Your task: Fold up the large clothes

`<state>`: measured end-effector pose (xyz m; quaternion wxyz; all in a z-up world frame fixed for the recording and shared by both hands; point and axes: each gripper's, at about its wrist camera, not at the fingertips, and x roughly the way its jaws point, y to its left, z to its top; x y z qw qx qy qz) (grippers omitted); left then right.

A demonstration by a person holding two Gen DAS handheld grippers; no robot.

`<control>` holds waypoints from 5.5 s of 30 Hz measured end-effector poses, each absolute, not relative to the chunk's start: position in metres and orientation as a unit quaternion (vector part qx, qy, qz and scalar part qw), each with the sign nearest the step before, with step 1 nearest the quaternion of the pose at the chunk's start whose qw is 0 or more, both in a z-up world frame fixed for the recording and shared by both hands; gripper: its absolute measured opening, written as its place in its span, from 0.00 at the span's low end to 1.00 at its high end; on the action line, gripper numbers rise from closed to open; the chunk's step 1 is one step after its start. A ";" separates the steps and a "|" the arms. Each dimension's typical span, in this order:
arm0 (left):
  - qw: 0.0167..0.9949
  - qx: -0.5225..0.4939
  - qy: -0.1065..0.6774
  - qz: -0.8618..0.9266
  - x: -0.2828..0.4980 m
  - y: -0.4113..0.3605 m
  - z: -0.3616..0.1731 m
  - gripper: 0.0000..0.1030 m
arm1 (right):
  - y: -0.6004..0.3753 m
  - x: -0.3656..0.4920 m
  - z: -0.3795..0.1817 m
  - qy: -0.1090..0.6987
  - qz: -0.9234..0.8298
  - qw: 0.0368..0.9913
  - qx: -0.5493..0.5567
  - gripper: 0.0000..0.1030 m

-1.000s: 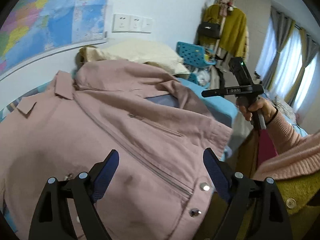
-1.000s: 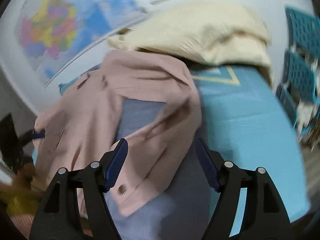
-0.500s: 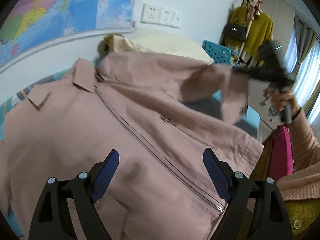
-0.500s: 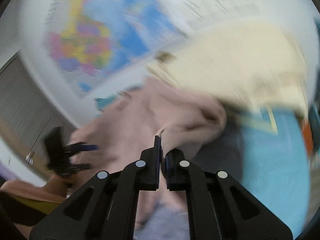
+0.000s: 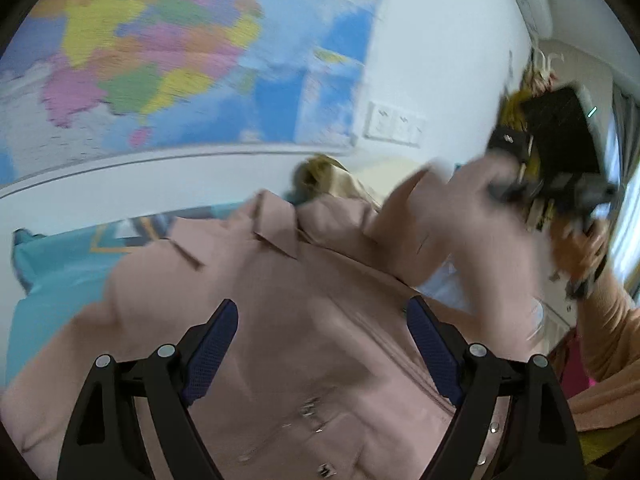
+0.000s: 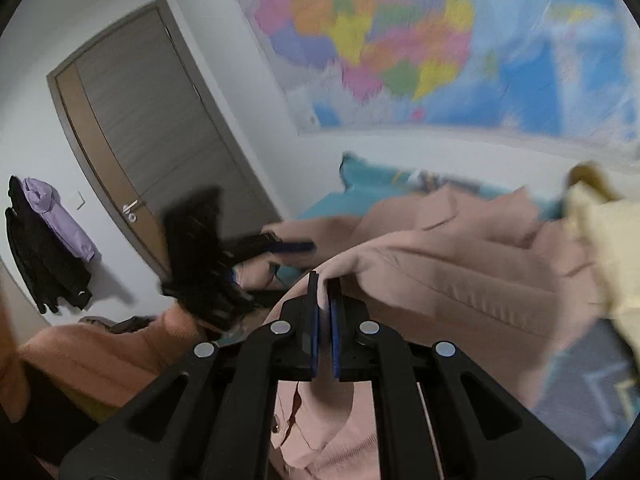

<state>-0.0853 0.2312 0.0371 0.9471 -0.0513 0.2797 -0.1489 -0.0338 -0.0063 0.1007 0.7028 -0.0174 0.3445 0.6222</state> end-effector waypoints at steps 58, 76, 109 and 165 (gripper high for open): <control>0.918 0.000 0.395 0.025 -0.005 0.313 -0.031 0.78 | -0.047 0.028 0.003 0.344 0.395 0.850 -0.046 0.54; 0.921 -0.096 0.377 0.022 -0.023 0.346 -0.021 0.76 | 0.170 0.005 -0.030 0.342 0.526 0.747 -0.221 0.02; 0.912 -0.165 0.370 -0.061 -0.121 0.313 -0.041 0.77 | 0.134 -0.080 -0.029 0.327 0.634 0.685 -0.151 0.11; 0.905 -0.005 0.415 0.092 0.005 0.335 -0.055 0.25 | 0.044 0.076 -0.072 0.353 0.322 0.834 -0.277 0.17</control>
